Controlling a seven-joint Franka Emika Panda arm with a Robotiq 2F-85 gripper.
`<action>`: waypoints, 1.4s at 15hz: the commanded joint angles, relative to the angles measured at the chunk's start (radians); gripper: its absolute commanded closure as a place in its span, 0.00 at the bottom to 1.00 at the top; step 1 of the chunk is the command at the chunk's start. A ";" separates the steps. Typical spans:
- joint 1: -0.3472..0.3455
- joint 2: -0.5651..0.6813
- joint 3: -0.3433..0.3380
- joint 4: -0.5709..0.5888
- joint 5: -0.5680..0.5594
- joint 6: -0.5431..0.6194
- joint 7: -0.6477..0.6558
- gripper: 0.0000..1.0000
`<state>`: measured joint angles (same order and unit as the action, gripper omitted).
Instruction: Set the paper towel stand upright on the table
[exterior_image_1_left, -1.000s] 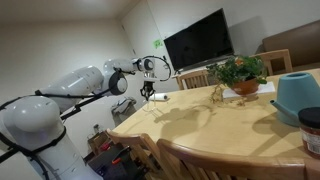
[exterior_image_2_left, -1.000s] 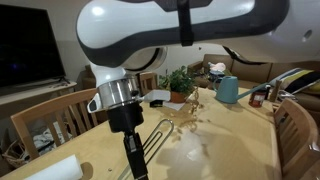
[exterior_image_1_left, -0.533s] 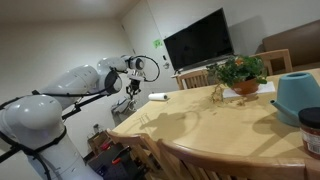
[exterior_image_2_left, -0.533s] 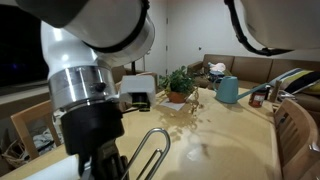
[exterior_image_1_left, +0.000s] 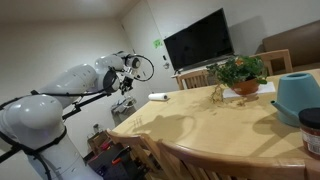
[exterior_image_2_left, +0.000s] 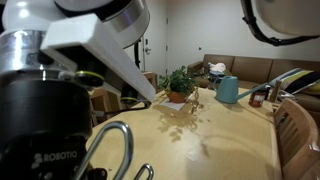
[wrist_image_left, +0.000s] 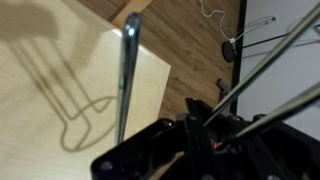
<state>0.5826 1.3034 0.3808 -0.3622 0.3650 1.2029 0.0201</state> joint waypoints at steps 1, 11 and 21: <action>-0.060 -0.025 0.023 -0.036 0.068 0.061 0.114 0.99; -0.201 0.056 0.123 -0.019 0.284 0.102 0.303 0.99; -0.233 0.142 0.082 -0.006 0.337 0.025 0.300 0.94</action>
<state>0.3460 1.4422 0.4742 -0.3784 0.6908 1.2339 0.3187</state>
